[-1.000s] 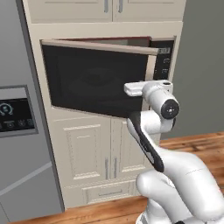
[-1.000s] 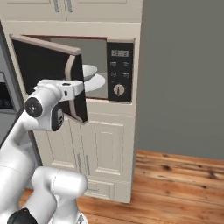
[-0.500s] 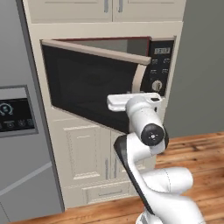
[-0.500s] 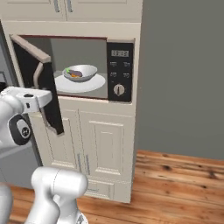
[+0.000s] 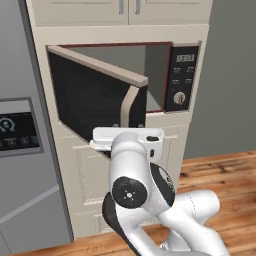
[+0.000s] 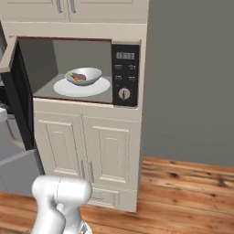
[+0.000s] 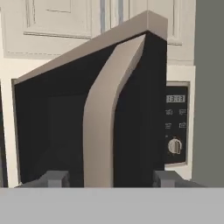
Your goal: The microwave is finished heating the shrimp and eggplant. Take the bowl containing the food and place it on the dining counter.
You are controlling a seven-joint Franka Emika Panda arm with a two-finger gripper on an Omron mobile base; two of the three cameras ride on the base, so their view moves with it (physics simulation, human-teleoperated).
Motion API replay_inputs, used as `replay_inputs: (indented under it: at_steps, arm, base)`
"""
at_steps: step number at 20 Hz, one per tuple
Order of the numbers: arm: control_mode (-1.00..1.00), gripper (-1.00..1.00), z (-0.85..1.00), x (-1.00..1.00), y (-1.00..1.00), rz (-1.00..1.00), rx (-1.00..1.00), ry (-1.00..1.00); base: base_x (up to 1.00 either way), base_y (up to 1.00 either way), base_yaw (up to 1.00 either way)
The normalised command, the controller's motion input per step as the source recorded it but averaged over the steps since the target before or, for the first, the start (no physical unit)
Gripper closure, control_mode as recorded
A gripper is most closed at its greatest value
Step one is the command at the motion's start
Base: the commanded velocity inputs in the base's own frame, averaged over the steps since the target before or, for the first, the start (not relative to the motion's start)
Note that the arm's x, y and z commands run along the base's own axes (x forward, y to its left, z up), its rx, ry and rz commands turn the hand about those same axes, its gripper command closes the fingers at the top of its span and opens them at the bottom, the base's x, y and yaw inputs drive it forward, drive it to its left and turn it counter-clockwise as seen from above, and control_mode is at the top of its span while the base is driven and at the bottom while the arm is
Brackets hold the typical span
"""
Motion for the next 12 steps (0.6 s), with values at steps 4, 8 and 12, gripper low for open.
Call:
replay_inputs:
  at_steps: [4,8,12]
  arm:
    - [-1.00,-1.00,-0.30,-1.00,0.47,-0.07,0.00,0.00]
    - [-1.00,-1.00,-0.08,-1.00,-0.12,0.00,0.00,-0.09]
    - [-1.00,-1.00,0.15,-0.54,-0.98,0.03,0.12,-0.13]
  base:
    - [0.00,0.00,0.00]
    - [0.00,0.00,0.00]
    - [0.00,0.00,0.00]
